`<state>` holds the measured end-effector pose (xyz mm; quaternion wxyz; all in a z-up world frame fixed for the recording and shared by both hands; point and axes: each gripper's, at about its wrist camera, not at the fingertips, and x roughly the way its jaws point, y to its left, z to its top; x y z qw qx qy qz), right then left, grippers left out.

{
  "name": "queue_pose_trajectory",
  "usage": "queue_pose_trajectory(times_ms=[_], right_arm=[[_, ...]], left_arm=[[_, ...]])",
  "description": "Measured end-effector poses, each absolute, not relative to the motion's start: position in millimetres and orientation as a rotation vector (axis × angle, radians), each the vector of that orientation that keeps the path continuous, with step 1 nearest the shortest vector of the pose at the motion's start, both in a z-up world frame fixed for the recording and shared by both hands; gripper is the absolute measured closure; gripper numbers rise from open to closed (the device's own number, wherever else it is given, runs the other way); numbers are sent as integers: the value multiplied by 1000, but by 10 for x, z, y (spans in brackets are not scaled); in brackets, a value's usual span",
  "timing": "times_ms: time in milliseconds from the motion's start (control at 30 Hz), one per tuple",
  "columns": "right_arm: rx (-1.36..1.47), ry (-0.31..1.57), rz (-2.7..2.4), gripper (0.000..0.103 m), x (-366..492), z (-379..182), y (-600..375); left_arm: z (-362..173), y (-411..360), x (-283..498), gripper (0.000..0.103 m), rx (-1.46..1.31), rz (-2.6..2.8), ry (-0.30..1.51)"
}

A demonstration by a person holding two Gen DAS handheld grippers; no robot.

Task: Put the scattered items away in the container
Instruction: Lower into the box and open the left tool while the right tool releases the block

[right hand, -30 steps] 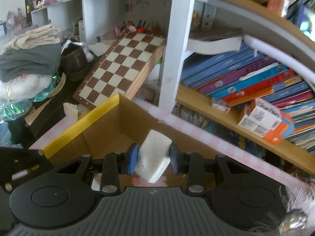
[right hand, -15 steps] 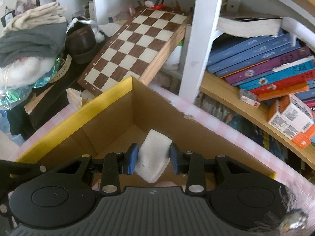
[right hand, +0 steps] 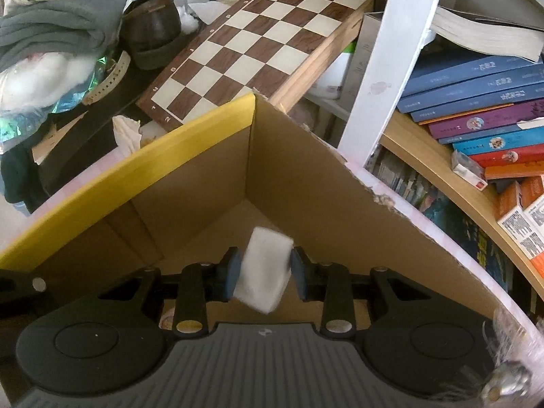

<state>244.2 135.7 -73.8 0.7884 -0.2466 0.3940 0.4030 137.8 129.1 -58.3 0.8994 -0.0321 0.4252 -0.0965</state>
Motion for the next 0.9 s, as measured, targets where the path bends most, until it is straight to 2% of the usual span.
queue_pose_trajectory(times_ms=[267, 467, 500, 533, 900], right_arm=[[-538, 839, 875, 71, 2433, -740, 1387], [-517, 827, 868, 57, 2400, -654, 1326], [-513, 824, 867, 55, 2394, -640, 1316], [-510, 822, 866, 53, 2388, -626, 1306], [-456, 791, 840, 42, 2205, -379, 1072]], left_arm=[[-622, 1290, 1412, 52, -77, -201, 895], [-595, 1286, 1397, 48, -85, -204, 884], [-586, 1279, 1392, 42, -81, -200, 881], [-578, 1272, 1385, 41, -76, -195, 878], [-354, 1227, 1130, 34, -43, -150, 814]])
